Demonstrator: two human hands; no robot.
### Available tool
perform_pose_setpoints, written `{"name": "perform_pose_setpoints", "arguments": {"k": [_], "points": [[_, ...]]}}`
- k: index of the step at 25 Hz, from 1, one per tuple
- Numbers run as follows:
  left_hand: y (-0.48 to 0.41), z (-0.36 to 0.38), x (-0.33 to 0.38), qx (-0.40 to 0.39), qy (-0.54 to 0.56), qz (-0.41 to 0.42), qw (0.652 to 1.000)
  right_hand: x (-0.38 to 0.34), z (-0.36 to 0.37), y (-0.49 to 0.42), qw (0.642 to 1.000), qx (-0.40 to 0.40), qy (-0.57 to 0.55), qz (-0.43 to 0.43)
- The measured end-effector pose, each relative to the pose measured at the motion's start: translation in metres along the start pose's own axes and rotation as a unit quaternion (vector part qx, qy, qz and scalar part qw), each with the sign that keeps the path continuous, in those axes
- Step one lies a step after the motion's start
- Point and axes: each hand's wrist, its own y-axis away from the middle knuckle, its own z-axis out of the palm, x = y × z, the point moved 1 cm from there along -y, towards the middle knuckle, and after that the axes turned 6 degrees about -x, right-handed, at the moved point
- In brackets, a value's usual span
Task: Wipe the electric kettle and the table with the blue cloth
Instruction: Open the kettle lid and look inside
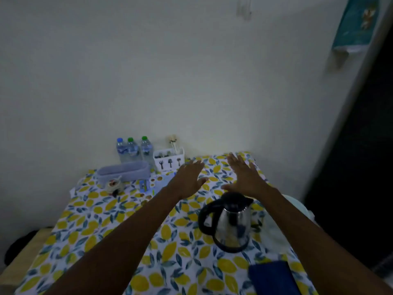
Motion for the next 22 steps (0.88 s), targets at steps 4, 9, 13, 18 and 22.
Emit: {"name": "perform_pose_setpoints", "arguments": {"k": [4,9,13,18,22], "points": [[0.001,0.059,0.011,-0.067,0.072,0.003,0.995,0.019,0.053,0.018,0.997,-0.069,-0.015,0.032],[-0.009,0.117,0.018,-0.101,0.170,-0.028,0.980,0.033,0.110,0.027,0.995,-0.064,-0.050,0.064],[-0.018,0.138,0.009,-0.049,0.233,-0.043,0.970,0.035,0.127,0.025,0.994,0.010,-0.084,0.065],[-0.022,0.149,-0.002,-0.014,0.268,-0.034,0.963,0.037,0.133,0.020,0.987,0.041,-0.128,0.086],[-0.022,0.152,0.000,0.011,0.346,-0.087,0.934,0.034,0.132,0.023,0.973,0.056,-0.209,0.079]]}}
